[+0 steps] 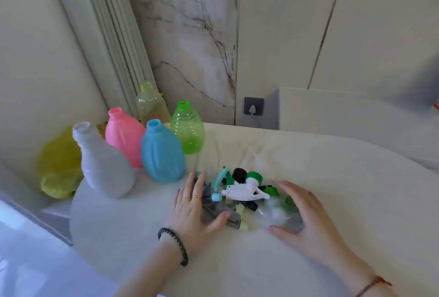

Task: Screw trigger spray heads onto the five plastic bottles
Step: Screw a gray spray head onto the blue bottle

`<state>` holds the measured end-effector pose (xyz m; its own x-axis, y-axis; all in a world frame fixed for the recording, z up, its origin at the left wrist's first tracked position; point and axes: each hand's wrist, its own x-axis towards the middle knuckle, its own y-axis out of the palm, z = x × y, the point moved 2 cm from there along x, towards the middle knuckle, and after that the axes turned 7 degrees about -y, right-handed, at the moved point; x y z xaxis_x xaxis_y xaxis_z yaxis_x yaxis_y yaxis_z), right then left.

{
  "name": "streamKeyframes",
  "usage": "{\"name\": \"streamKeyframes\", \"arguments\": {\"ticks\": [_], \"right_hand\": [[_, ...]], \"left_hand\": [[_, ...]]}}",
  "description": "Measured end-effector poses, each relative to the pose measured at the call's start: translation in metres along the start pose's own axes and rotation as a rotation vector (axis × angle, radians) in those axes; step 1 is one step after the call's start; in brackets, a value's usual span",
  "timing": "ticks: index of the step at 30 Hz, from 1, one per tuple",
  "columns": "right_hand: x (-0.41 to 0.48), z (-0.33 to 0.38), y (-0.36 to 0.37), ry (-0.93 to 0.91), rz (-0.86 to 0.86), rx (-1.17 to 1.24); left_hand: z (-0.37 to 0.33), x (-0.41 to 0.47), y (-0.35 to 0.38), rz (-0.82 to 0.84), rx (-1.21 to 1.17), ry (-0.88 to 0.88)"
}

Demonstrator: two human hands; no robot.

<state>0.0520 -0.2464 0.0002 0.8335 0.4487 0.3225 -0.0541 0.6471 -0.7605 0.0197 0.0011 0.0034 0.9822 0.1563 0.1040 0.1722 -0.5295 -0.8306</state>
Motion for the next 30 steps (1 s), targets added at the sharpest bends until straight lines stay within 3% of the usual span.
{"name": "streamKeyframes", "arguments": {"ticks": [10,15,23,30], "right_hand": [[-0.017,0.031,-0.014,0.094,-0.005,-0.012],[-0.016,0.058,-0.024,0.075,-0.008,0.021],[0.076,0.141,0.011,-0.083,-0.029,0.297],[0.148,0.157,0.073,0.008,0.027,0.454]], "left_hand": [[-0.009,-0.027,-0.026,0.006,-0.034,-0.037],[-0.003,-0.044,-0.053,-0.059,-0.189,-0.024],[0.002,0.003,-0.104,-0.286,-0.557,-0.101],[0.025,0.059,-0.103,-0.236,-0.728,-0.22]]}}
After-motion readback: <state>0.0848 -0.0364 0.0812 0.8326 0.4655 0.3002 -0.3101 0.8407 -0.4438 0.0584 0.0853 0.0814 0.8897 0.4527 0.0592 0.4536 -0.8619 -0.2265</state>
